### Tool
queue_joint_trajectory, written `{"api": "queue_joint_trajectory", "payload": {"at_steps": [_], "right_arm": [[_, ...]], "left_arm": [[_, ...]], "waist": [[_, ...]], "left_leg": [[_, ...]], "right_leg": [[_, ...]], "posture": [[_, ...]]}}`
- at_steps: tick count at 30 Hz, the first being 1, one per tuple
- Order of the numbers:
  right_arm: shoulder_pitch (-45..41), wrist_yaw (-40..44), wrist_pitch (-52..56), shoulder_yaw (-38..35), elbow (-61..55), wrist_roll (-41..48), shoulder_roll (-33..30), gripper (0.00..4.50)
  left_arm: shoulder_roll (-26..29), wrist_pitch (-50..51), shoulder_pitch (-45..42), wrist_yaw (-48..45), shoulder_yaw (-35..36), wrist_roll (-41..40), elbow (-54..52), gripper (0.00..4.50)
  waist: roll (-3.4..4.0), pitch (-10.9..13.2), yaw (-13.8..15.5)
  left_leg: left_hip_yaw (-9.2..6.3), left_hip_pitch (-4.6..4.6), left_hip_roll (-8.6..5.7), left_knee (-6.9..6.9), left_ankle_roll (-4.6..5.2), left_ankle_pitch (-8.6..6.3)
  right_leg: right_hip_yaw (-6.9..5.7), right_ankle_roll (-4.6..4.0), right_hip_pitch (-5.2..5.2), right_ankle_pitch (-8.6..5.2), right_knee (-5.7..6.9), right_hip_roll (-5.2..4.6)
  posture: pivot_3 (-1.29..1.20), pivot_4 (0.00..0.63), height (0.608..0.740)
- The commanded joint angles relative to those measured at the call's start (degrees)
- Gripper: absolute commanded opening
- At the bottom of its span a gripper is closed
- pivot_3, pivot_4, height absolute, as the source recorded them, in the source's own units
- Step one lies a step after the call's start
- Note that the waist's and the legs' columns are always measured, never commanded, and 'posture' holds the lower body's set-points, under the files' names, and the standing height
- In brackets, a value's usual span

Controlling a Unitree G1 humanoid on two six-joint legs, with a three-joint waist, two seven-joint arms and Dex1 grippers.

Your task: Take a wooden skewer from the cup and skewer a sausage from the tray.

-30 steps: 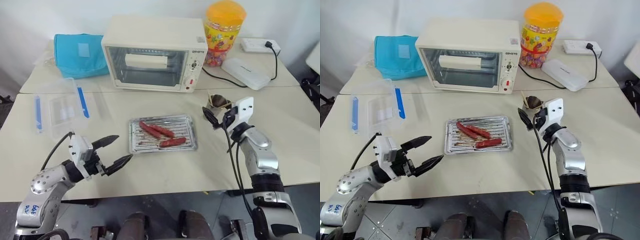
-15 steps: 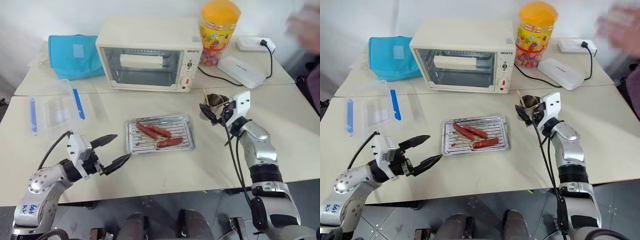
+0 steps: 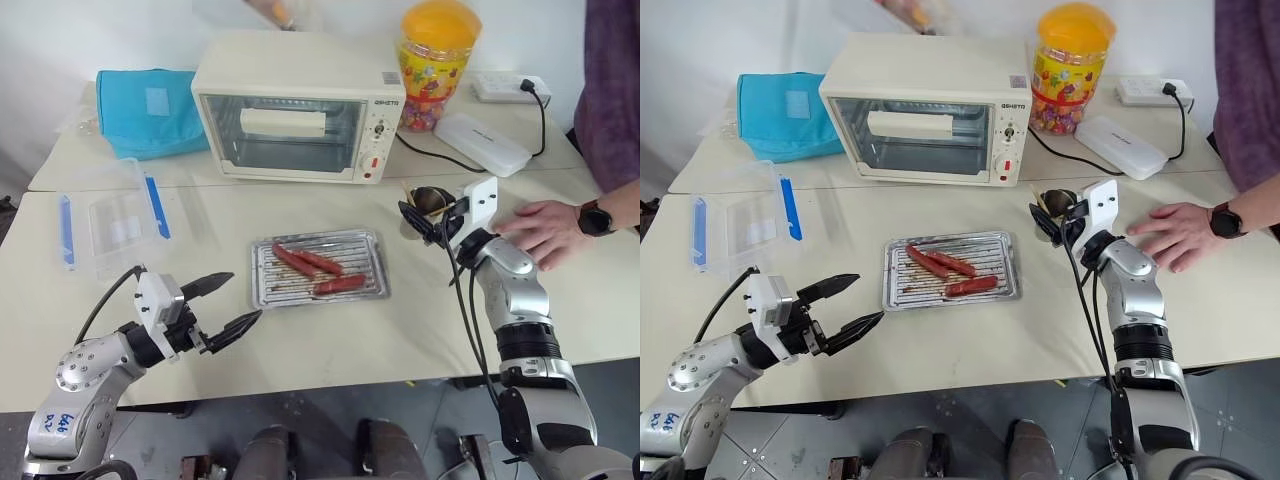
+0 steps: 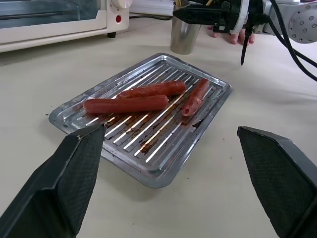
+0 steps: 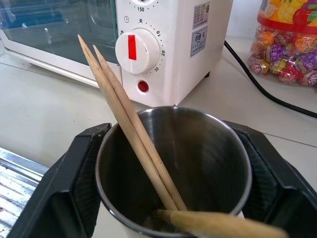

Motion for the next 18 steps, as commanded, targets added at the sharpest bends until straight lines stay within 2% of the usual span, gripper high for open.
{"api": "queue_joint_trajectory", "payload": {"at_steps": [1, 11, 14, 18], "right_arm": [[-0.31, 0.47, -0.62, -0.86, -1.48, 0.86, -0.21, 3.08], [1.87, 2.47, 3.08, -3.44, -8.9, 5.41, -2.01, 3.08], [6.52, 2.42, 6.92, -6.28, -17.74, 8.75, -4.76, 3.08], [13.51, -0.01, 11.24, -10.65, -26.61, 11.55, -7.79, 3.08]], "left_arm": [[-0.11, -1.08, 0.25, 0.03, 0.22, 0.08, -2.45, 4.5], [-0.19, -0.63, -0.18, 0.06, -0.5, -0.04, -2.68, 4.5], [-0.03, 0.92, -1.14, -0.96, -1.24, -2.47, -3.74, 4.5], [0.51, 1.0, -3.01, -2.82, -4.2, -1.54, -3.99, 4.5]], "waist": [[0.0, 0.0, 0.0], [0.08, 0.05, 0.02], [0.14, 0.08, 0.48], [0.14, 0.08, 1.35]], "left_leg": [[0.0, 0.0, 0.0, 0.0, 0.0, 0.0], [0.0, -0.01, 0.0, 0.0, 0.0, 0.0], [-0.07, -0.02, -0.01, 0.0, 0.0, 0.0], [-0.1, -0.08, -0.06, 0.01, 0.0, 0.0]], "right_leg": [[0.0, 0.0, 0.0, 0.0, 0.0, 0.0], [0.0, 0.0, 0.0, 0.0, -0.01, 0.0], [0.0, 0.0, 0.0, 0.0, 0.02, -0.01], [0.0, 0.01, 0.0, 0.0, -0.03, -0.04]], "posture": [[0.0, 0.15, 0.74], [0.0, 0.15, 0.74], [0.0, 0.15, 0.74], [0.0, 0.15, 0.74]]}}
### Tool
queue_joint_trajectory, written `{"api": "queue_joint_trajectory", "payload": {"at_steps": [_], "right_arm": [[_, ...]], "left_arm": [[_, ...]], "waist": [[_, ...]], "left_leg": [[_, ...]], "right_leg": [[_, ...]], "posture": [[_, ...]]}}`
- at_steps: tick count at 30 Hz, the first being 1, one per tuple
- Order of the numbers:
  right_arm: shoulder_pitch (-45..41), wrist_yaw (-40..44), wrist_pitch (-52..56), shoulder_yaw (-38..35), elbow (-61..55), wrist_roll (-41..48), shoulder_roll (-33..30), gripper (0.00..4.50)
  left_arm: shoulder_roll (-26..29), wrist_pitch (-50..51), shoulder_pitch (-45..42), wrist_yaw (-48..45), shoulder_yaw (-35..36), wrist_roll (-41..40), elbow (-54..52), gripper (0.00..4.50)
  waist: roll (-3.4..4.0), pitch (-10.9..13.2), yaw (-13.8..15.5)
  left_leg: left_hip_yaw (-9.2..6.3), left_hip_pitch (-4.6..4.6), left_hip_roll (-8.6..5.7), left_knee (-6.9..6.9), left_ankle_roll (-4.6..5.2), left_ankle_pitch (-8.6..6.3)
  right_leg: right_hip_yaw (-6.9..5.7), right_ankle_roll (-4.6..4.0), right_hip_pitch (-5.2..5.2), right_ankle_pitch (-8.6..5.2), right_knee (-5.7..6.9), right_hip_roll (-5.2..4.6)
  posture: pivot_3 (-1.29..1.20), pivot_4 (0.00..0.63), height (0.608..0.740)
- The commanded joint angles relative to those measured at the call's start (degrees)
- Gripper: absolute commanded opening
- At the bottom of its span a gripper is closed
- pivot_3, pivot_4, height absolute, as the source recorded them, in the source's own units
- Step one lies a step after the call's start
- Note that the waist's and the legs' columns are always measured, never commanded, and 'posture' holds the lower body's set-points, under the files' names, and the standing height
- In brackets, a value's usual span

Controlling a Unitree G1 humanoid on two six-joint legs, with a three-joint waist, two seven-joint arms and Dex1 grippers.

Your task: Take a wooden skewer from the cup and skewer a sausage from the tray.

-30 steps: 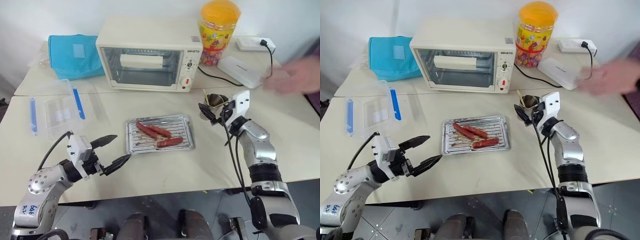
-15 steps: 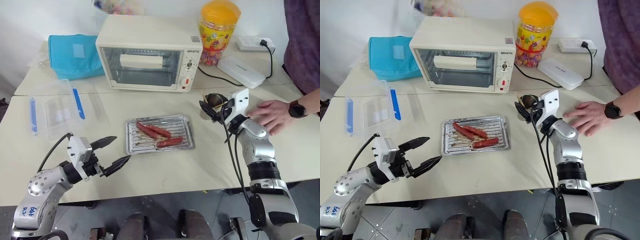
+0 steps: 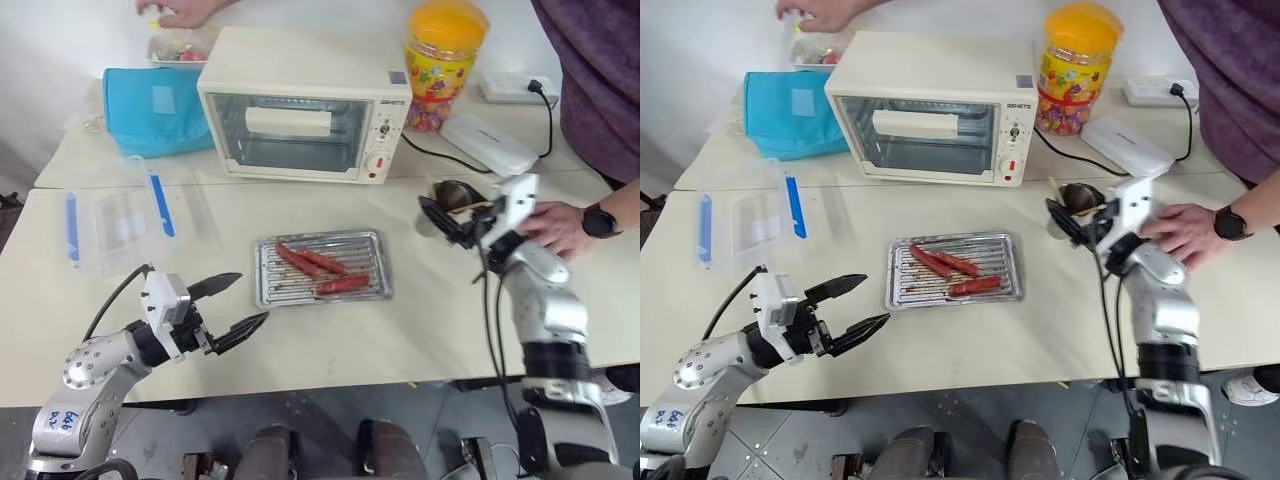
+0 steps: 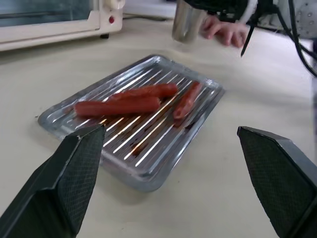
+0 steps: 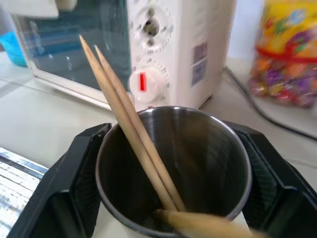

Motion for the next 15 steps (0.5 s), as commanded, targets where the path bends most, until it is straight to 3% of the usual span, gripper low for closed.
{"api": "queue_joint_trajectory", "payload": {"at_steps": [1, 7, 15], "right_arm": [[5.2, -2.52, 3.71, -6.0, -9.16, 3.9, -2.75, 3.08], [12.86, -6.04, 7.19, -13.55, -12.76, 6.15, -5.72, 3.08], [14.33, -8.9, 1.34, -16.83, -4.88, 3.0, -5.43, 3.08]], "left_arm": [[0.28, -0.71, -2.21, -1.96, -3.01, 0.31, -1.81, 4.5], [-1.97, -1.3, -7.2, -1.63, -6.49, 1.29, 0.23, 4.5], [-2.73, -2.5, -8.8, -2.81, -8.7, 3.17, 2.62, 4.5]], "waist": [[0.0, 0.0, 0.56], [0.01, 0.0, 0.62], [0.03, -0.01, 0.42]], "left_leg": [[0.05, 0.0, 0.0, 0.0, 0.0, 0.0], [0.25, 0.02, -0.01, 0.05, 0.03, 0.02], [0.4, 0.09, 0.04, 0.01, 0.03, 0.02]], "right_leg": [[0.0, 0.0, 0.0, 0.0, -0.05, 0.0], [0.03, 0.0, 0.04, 0.0, -0.1, 0.0], [0.02, 0.0, 0.0, 0.0, -0.09, 0.02]], "posture": [[0.0, 0.15, 0.74], [0.0, 0.15, 0.74], [0.0, 0.15, 0.74]]}}
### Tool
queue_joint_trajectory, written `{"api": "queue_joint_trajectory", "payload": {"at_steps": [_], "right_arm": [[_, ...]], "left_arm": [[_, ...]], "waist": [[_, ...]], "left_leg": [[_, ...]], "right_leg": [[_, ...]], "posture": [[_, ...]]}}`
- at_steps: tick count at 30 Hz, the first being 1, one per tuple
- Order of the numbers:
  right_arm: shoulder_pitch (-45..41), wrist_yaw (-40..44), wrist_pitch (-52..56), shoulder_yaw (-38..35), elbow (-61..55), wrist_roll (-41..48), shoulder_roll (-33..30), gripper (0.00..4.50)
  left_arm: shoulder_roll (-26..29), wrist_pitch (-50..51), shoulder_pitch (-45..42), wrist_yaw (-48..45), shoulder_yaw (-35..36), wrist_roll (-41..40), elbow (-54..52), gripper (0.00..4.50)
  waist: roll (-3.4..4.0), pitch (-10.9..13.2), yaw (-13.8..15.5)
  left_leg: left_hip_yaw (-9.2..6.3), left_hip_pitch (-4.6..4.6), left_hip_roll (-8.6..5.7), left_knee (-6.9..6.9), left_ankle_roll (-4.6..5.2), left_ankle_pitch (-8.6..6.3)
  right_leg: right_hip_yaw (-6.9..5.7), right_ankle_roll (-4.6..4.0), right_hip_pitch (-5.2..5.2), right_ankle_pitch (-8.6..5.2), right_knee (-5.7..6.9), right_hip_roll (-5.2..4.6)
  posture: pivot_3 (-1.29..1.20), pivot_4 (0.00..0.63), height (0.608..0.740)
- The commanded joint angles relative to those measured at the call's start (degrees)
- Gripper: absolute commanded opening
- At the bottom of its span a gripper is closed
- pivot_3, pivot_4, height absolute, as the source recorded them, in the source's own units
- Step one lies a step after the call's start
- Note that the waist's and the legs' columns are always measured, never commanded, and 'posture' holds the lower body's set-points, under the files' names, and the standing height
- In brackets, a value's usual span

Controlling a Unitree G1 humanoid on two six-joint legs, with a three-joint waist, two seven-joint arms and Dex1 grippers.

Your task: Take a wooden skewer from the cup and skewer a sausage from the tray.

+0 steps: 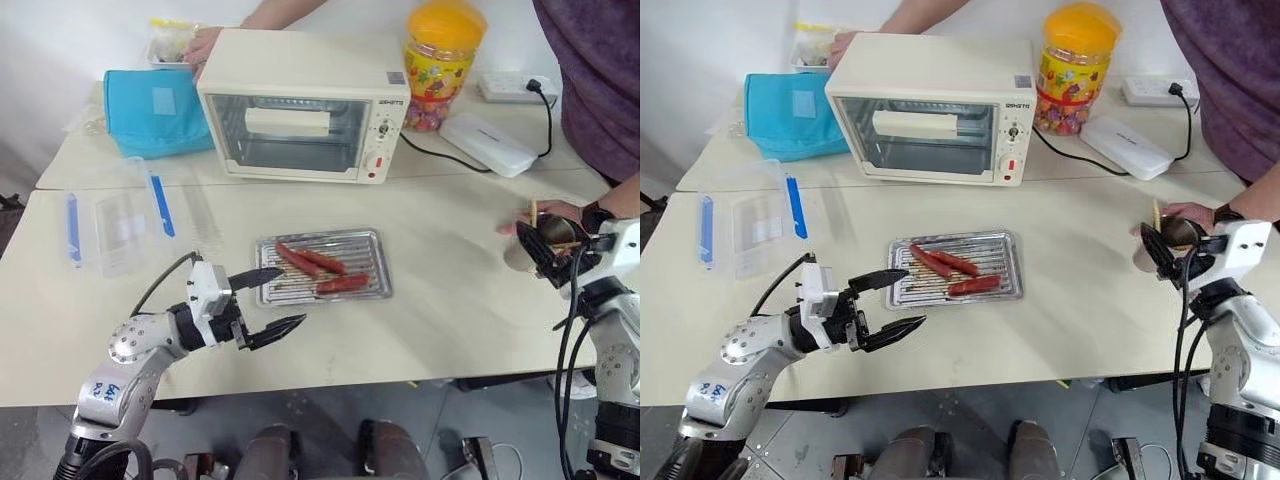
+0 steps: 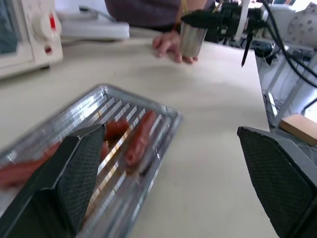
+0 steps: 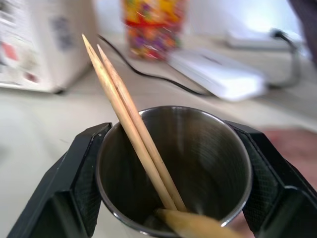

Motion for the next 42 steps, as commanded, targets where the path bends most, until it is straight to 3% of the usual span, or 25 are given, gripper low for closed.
{"api": "queue_joint_trajectory", "payload": {"at_steps": [1, 12, 24, 42], "right_arm": [[-0.84, -1.1, -3.44, -1.97, 0.17, -0.45, -0.84, 3.08], [4.63, -6.34, 2.08, -9.11, -4.97, 3.96, -2.46, 3.08], [4.85, -13.47, 7.74, -11.61, -1.72, 5.09, -1.95, 3.08], [-4.14, -10.36, -9.04, -8.98, 18.68, 1.37, -0.7, 3.08]], "left_arm": [[-0.17, -1.14, -0.52, -0.24, 0.26, 0.19, -0.59, 4.5], [-0.7, 0.27, 3.21, 2.39, 0.9, -1.03, -4.97, 4.5], [0.21, 3.82, 5.46, 3.84, 1.54, -2.68, -10.23, 4.5], [0.2, 1.42, 2.48, 4.66, 3.09, -0.66, -6.13, 4.5]], "waist": [[0.01, 0.0, 0.02], [0.02, 0.0, 0.56], [0.14, -0.05, 0.33], [0.23, -0.05, 0.07]], "left_leg": [[0.0, 0.0, 0.0, 0.0, 0.0, 0.0], [-0.09, -0.03, -0.02, 0.01, 0.01, 0.0], [-0.03, -0.02, -0.02, 0.02, 0.03, 0.02], [0.0, -0.02, -0.02, 0.02, 0.05, 0.03]], "right_leg": [[0.0, 0.0, 0.0, 0.0, 0.0, 0.0], [0.02, 0.0, 0.03, 0.0, 0.0, -0.04], [0.07, 0.0, 0.05, 0.0, -0.07, -0.03], [0.07, 0.0, 0.07, 0.0, -0.13, -0.01]], "posture": [[0.0, 0.15, 0.74], [0.0, 0.15, 0.74], [0.0, 0.15, 0.74], [0.0, 0.15, 0.74]]}}
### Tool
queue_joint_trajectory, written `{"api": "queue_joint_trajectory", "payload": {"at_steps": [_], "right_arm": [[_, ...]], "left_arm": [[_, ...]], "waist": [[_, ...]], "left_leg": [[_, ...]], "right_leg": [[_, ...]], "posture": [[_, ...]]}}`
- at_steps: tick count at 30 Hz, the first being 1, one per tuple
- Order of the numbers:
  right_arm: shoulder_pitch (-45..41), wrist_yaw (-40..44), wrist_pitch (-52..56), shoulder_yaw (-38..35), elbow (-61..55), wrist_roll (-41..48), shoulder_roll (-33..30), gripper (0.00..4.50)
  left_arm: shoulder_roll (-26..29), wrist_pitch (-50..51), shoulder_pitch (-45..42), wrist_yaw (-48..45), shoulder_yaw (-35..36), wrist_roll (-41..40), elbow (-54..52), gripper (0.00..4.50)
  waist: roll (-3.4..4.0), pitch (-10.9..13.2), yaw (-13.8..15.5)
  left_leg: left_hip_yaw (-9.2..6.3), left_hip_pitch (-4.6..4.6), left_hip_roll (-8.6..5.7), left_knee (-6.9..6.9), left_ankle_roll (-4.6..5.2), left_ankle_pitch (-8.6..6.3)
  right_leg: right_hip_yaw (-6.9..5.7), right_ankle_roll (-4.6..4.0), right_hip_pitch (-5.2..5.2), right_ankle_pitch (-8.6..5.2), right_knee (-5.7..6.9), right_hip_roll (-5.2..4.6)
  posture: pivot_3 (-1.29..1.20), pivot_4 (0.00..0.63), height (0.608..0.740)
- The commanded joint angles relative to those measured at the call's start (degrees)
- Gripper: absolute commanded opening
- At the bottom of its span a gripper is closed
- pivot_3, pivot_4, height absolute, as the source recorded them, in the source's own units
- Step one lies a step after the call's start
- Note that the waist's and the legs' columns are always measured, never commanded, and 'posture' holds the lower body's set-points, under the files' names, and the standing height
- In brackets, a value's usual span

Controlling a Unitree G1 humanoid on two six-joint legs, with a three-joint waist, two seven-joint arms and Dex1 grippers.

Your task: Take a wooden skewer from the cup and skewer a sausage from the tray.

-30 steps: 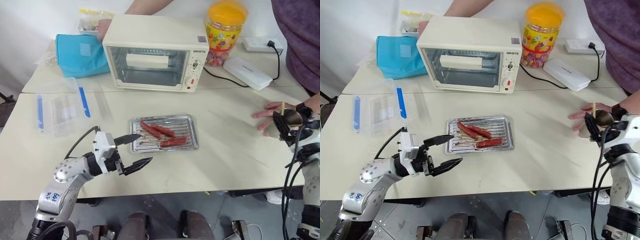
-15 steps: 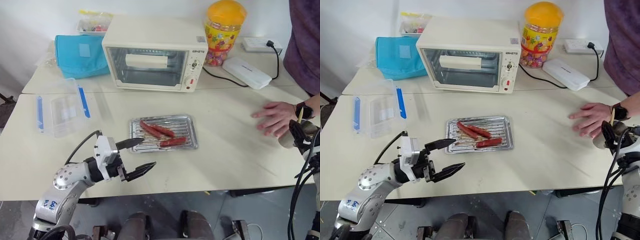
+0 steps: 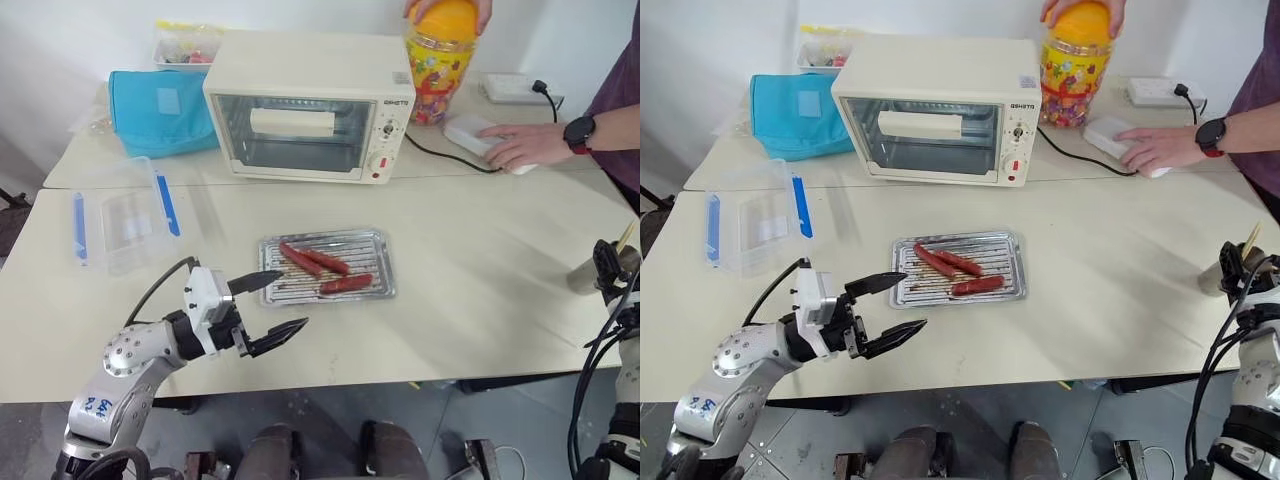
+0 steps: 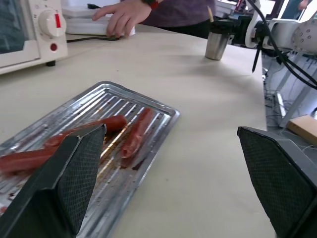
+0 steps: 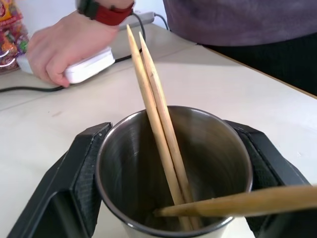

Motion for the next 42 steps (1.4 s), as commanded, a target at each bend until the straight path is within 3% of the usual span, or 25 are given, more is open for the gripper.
{"api": "queue_joint_trajectory", "payload": {"at_steps": [1, 12, 33, 37, 42], "right_arm": [[-0.36, 1.63, -4.61, 2.16, 0.72, -2.23, 0.57, 3.08], [-0.21, 3.27, -8.12, 7.19, -1.28, -4.33, 2.33, 3.08], [-0.78, 2.98, -7.8, 8.33, -1.56, -3.54, 3.31, 3.08], [-0.59, 3.05, -7.12, 8.46, -2.37, -3.26, 3.6, 4.46], [-0.21, 1.98, -8.49, 8.27, -2.83, -4.29, 4.19, 4.46]], "left_arm": [[0.56, -1.37, -1.06, -0.16, 1.85, 0.18, 0.76, 4.5], [1.47, -0.51, -3.34, -1.89, 3.4, -0.57, 3.48, 4.5], [0.74, -2.2, -3.82, -2.58, 3.37, 0.35, 5.37, 4.5], [0.79, -2.29, -3.72, -2.64, 3.73, 0.21, 5.39, 4.5], [1.2, -2.37, -3.43, -3.09, 4.27, 0.07, 5.59, 4.5]], "waist": [[0.0, 0.0, -0.09], [0.0, 0.0, -0.17], [0.0, 0.0, -0.21], [0.0, 0.0, -0.21], [0.04, 0.02, 0.02]], "left_leg": [[0.0, 0.0, 0.0, 0.0, 0.0, 0.0], [-0.02, 0.02, 0.03, 0.0, 0.0, 0.0], [-0.03, 0.03, 0.04, 0.0, 0.0, 0.0], [-0.03, 0.03, 0.04, 0.0, 0.0, 0.0], [-0.03, 0.01, 0.01, 0.01, 0.0, 0.0]], "right_leg": [[0.0, 0.0, 0.0, 0.0, 0.0, 0.0], [-0.01, 0.0, 0.01, 0.0, 0.01, 0.02], [-0.02, 0.0, 0.01, 0.0, 0.04, 0.02], [-0.02, 0.0, 0.0, 0.0, 0.04, 0.02], [-0.01, 0.0, -0.01, 0.0, 0.05, -0.01]], "posture": [[0.0, 0.15, 0.74], [0.0, 0.15, 0.74], [0.0, 0.15, 0.74], [0.0, 0.15, 0.74], [0.0, 0.15, 0.74]]}}
